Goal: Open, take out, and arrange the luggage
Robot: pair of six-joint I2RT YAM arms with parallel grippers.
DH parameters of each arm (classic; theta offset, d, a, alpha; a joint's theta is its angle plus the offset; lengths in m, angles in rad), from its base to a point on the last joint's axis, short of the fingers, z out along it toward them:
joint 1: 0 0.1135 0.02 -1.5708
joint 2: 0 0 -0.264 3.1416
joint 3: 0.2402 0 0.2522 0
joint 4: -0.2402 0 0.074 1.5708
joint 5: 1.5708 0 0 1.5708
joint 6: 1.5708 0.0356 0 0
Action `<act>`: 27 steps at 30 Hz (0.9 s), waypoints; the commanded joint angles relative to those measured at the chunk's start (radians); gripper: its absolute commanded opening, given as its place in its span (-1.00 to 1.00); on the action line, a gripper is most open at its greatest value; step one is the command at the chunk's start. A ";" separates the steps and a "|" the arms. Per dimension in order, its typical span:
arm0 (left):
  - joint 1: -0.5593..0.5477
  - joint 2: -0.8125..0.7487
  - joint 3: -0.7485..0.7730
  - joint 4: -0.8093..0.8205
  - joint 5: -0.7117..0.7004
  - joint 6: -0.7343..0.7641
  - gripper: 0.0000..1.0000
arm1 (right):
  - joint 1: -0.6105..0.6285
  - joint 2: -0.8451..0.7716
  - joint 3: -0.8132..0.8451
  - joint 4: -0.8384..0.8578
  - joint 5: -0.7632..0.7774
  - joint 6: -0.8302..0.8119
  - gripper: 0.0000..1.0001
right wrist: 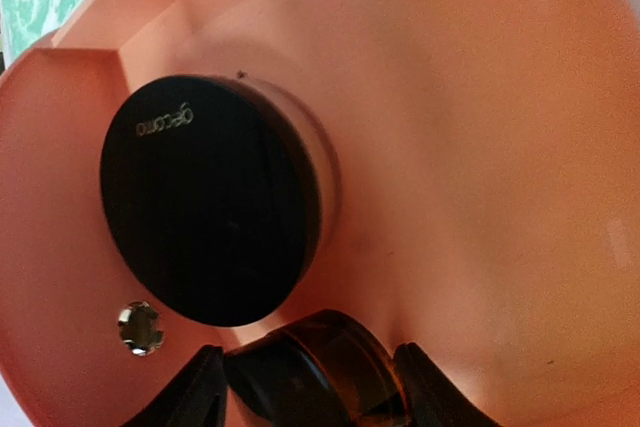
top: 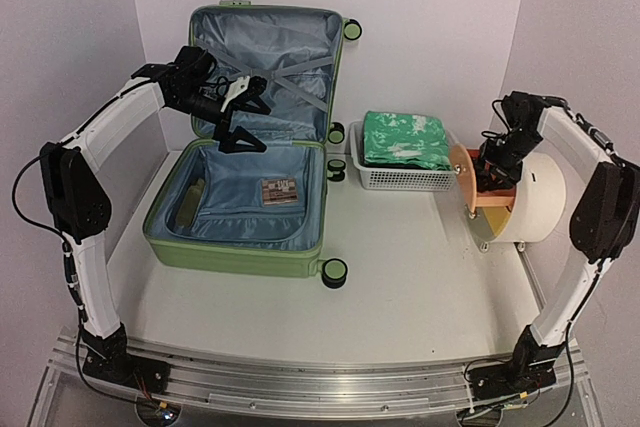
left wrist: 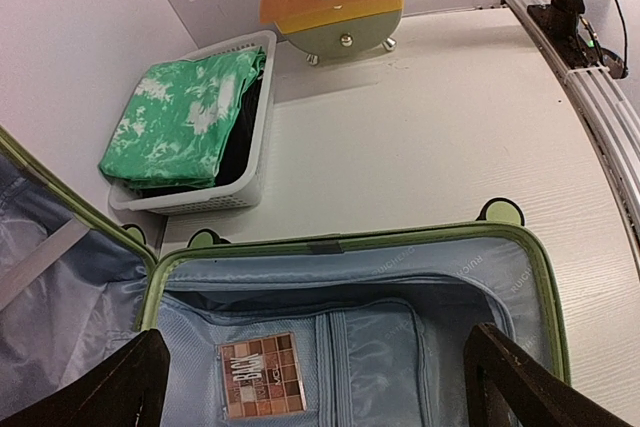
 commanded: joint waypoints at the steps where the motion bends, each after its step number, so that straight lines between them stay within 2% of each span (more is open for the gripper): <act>1: 0.001 -0.022 0.007 0.018 0.026 -0.004 0.99 | 0.014 -0.011 0.136 -0.003 0.117 -0.068 0.24; 9: 0.001 -0.028 0.006 0.016 0.026 -0.002 0.99 | 0.036 0.001 0.201 -0.026 0.177 -0.111 0.25; 13: 0.001 -0.028 0.006 0.016 0.026 -0.001 0.99 | 0.036 -0.005 0.149 -0.027 0.213 -0.129 0.15; 16: 0.001 -0.031 0.004 0.016 0.027 0.000 0.99 | 0.036 -0.015 0.094 -0.017 0.224 -0.120 0.15; 23: 0.001 -0.030 0.005 0.008 0.026 0.007 0.99 | 0.036 -0.128 -0.092 0.170 0.194 -0.034 0.15; 27: 0.000 -0.028 0.006 0.006 0.028 0.011 0.99 | 0.036 -0.206 -0.223 0.310 0.230 0.032 0.13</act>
